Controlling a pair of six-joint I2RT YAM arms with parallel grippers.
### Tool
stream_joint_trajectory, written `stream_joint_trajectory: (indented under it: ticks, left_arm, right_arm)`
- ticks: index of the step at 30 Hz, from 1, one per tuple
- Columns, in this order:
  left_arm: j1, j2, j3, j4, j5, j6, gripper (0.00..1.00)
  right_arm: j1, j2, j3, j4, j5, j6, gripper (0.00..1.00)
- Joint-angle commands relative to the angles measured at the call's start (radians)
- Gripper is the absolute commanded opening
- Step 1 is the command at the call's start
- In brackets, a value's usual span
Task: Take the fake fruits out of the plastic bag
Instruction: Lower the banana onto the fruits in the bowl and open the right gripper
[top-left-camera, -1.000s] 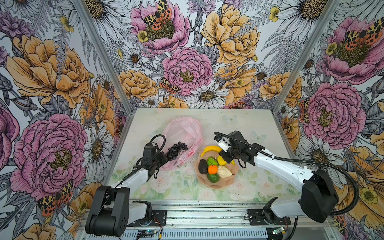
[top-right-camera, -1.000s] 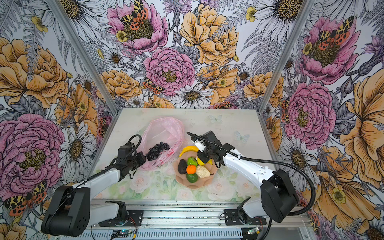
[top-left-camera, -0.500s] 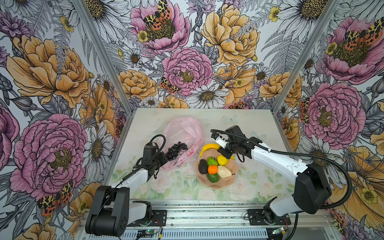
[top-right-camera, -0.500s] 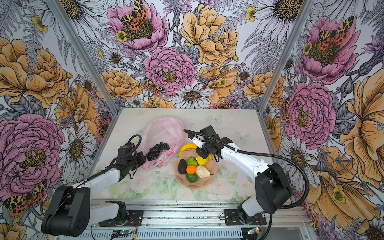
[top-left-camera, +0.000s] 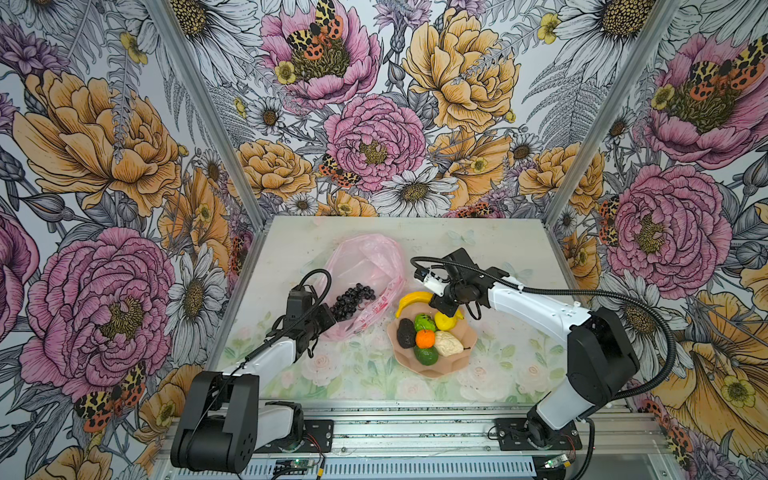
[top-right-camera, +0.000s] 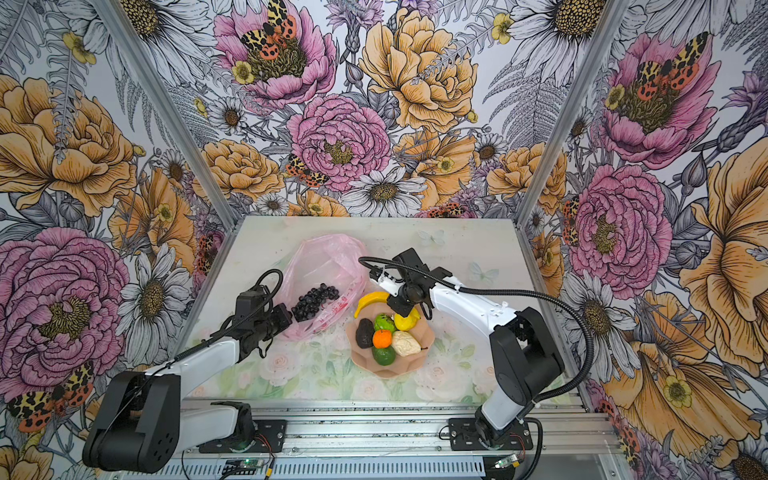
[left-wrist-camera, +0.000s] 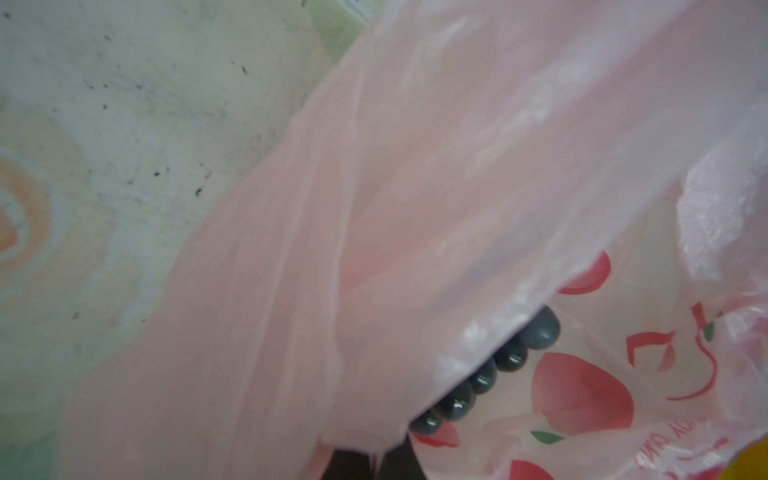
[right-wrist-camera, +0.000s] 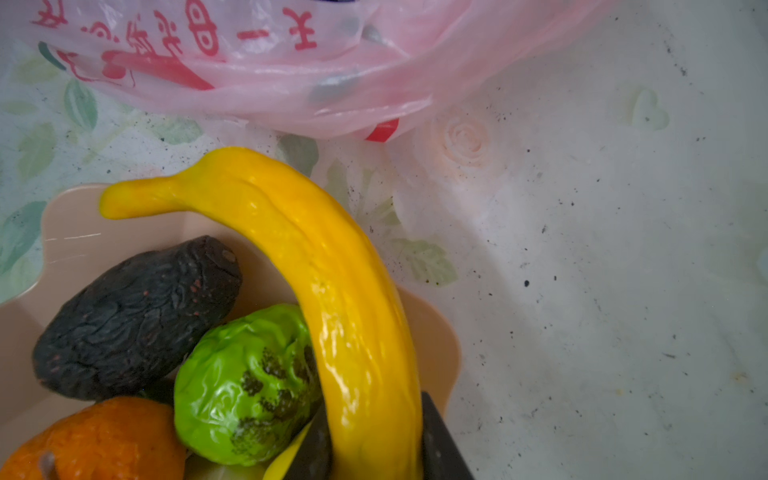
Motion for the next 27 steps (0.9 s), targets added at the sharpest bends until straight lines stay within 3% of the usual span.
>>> stream_joint_trajectory:
  ticks: [1,15,21,27]
  left_arm:
    - [0.0,0.003,0.005,0.021,-0.01,-0.003,0.0]
    - [-0.001,0.006,0.007,0.019,-0.01,-0.001,0.0]
    - [-0.001,0.007,0.006,0.021,-0.009,0.0,0.0]
    - [-0.001,0.007,0.007,0.021,-0.01,-0.001,0.0]
  right_arm:
    - [0.005,0.018,0.032,-0.021,-0.006,-0.019,0.18]
    - [0.01,0.038,0.045,-0.068,-0.004,-0.017,0.2]
    - [0.013,0.04,0.057,-0.069,0.01,-0.017,0.29]
    - [0.012,0.028,0.064,-0.065,0.023,-0.018,0.44]
